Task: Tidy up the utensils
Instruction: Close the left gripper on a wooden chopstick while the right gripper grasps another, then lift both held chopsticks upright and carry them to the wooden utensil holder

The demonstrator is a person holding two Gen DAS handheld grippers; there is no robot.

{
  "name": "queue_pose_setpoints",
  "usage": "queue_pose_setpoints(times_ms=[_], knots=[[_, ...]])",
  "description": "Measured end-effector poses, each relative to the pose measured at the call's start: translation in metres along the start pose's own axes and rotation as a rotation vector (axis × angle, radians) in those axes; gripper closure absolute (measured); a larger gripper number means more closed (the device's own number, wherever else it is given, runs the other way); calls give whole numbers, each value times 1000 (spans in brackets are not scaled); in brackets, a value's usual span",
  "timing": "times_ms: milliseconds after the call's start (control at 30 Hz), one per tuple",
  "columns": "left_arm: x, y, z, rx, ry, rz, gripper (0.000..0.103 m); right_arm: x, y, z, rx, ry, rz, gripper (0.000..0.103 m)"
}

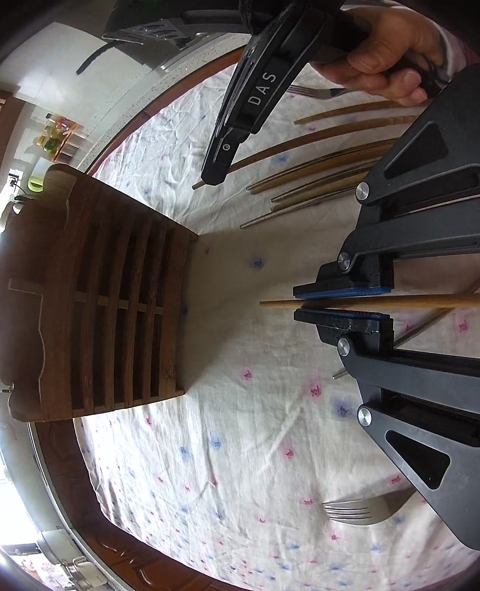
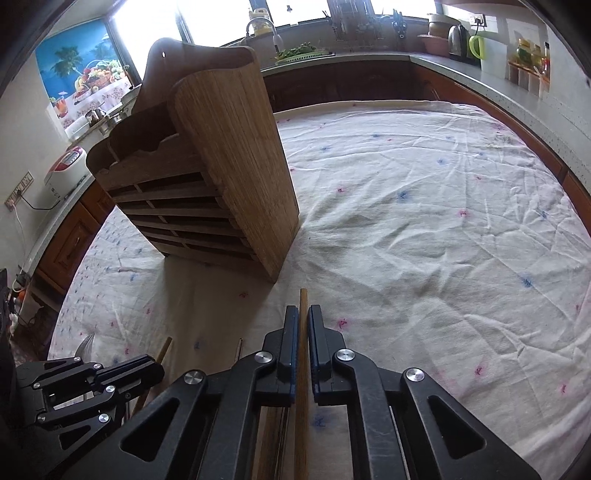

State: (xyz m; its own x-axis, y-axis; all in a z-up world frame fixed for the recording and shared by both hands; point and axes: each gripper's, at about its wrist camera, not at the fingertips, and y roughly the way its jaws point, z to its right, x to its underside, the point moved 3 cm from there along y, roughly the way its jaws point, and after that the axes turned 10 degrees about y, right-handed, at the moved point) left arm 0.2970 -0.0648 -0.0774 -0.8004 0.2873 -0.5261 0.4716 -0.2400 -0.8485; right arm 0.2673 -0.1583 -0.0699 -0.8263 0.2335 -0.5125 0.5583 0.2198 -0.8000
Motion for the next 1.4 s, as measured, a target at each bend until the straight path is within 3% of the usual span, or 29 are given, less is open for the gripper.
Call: queue_pose_setpoints(times_ms=[333,833,1400], knots=[[11,-80,-13,67,-55,126,98,1,-72,-13,-89,4,99,98],[30,-168,-11,78,-79,286,98,13,-171,-24,-110,-26,276,98],[34,-210,-29,45,-124,411,99,9,-215,-27,-134,-29,387,98]])
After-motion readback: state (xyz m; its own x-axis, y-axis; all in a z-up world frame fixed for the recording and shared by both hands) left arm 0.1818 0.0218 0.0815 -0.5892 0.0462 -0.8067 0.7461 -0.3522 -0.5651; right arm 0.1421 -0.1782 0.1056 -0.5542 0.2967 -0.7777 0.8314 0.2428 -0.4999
